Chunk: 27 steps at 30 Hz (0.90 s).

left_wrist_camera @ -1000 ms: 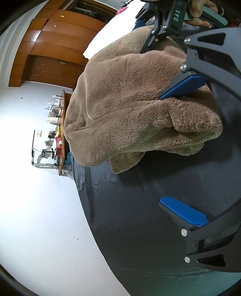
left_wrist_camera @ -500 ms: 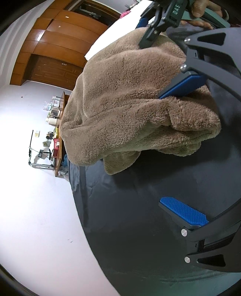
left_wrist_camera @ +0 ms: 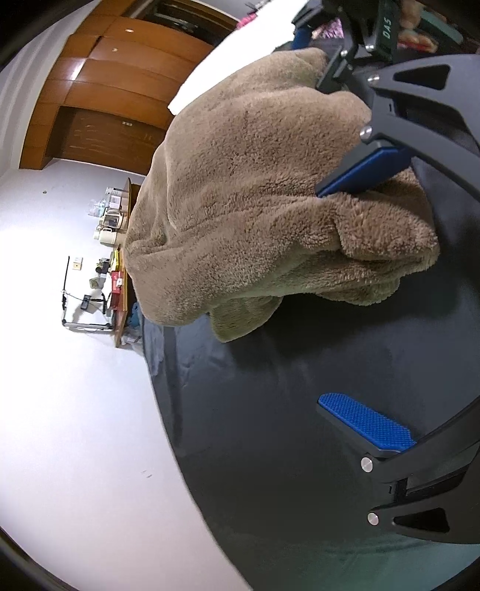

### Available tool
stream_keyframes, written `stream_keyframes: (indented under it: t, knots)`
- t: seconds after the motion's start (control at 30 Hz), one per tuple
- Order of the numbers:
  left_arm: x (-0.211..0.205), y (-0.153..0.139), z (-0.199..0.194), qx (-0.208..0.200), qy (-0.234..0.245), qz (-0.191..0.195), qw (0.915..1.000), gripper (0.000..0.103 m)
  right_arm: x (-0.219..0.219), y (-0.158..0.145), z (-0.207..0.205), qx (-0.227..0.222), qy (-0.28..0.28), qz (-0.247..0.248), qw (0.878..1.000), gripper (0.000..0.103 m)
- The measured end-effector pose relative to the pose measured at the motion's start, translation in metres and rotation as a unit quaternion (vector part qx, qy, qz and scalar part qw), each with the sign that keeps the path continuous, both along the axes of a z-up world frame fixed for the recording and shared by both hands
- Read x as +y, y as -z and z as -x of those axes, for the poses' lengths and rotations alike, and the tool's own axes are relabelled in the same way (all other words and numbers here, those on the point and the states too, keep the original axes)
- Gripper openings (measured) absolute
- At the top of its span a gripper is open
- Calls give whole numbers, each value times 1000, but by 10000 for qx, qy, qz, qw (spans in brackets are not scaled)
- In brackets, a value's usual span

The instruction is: Fold clothes

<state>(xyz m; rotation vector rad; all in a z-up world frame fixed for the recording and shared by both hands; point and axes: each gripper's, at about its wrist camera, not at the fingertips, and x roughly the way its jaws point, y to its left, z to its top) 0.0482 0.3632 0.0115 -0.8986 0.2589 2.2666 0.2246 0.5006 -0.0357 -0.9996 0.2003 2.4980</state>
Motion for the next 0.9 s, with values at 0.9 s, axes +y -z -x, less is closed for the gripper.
stream_keyframes:
  t: [0.9]
  knots:
    - [-13,-18,-54,721,-8,182,9972,103,-21,-19,-23,339,95,-145,9993,102]
